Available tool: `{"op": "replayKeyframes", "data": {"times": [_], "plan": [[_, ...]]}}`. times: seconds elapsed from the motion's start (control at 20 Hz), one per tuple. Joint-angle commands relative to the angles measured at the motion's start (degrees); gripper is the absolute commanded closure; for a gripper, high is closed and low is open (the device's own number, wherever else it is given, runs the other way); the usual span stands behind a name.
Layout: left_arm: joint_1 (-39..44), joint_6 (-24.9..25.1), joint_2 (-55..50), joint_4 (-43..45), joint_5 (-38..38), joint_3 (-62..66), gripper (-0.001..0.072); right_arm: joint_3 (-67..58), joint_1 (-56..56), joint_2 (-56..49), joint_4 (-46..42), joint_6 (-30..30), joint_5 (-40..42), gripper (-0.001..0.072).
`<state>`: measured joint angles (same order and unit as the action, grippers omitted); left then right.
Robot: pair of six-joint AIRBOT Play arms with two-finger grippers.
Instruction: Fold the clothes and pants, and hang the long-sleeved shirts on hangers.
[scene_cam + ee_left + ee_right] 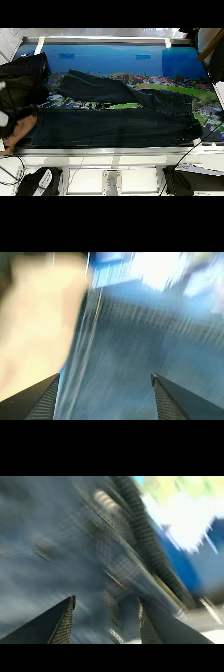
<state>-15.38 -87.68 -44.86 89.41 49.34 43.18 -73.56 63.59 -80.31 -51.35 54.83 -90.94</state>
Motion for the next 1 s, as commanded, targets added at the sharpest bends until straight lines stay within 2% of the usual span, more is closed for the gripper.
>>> {"op": "replayKeyframes", "data": {"times": [0.0,0.1,0.2,0.45,0.6,0.75,0.85,0.9,0.95], "plan": [[0.0,-4.9,-13.1,-11.0,-2.1,10.8,0.0080,-1.9,-4.3,0.1,17.6,0.6,4.1,0.0265],[0.0,-4.9,-24.1,-19.9,-4.2,16.8,0.0080,-1.9,-9.6,0.1,16.1,0.6,5.6,0.0265],[0.4,-4.9,-33.7,-24.9,-4.5,22.7,0.0080,-1.9,-15.0,0.1,13.7,-0.3,5.4,0.0265],[5.1,-4.5,-47.7,-25.2,-4.1,32.3,0.0080,-1.9,-24.3,0.1,11.0,-0.4,7.1,0.0265],[7.2,-4.6,-52.1,-22.7,-4.1,33.5,0.0094,-1.9,-27.1,0.1,10.9,-0.4,8.9,0.0265],[6.8,-8.1,-53.3,-21.7,-5.7,33.5,0.0094,-1.9,-27.7,0.1,10.5,-0.4,8.0,0.0265],[6.7,-11.4,-53.3,-21.8,-9.9,33.5,0.0095,-1.9,-27.7,0.1,10.4,-0.4,8.1,0.0265],[6.9,-11.4,-53.4,-21.8,-12.4,33.5,0.0101,-1.9,-27.7,0.1,10.4,-0.4,8.1,0.0265],[7.1,-11.4,-53.7,-21.8,-14.7,33.5,0.0148,-1.9,-27.7,0.1,10.5,-0.4,8.1,0.0265]]}}
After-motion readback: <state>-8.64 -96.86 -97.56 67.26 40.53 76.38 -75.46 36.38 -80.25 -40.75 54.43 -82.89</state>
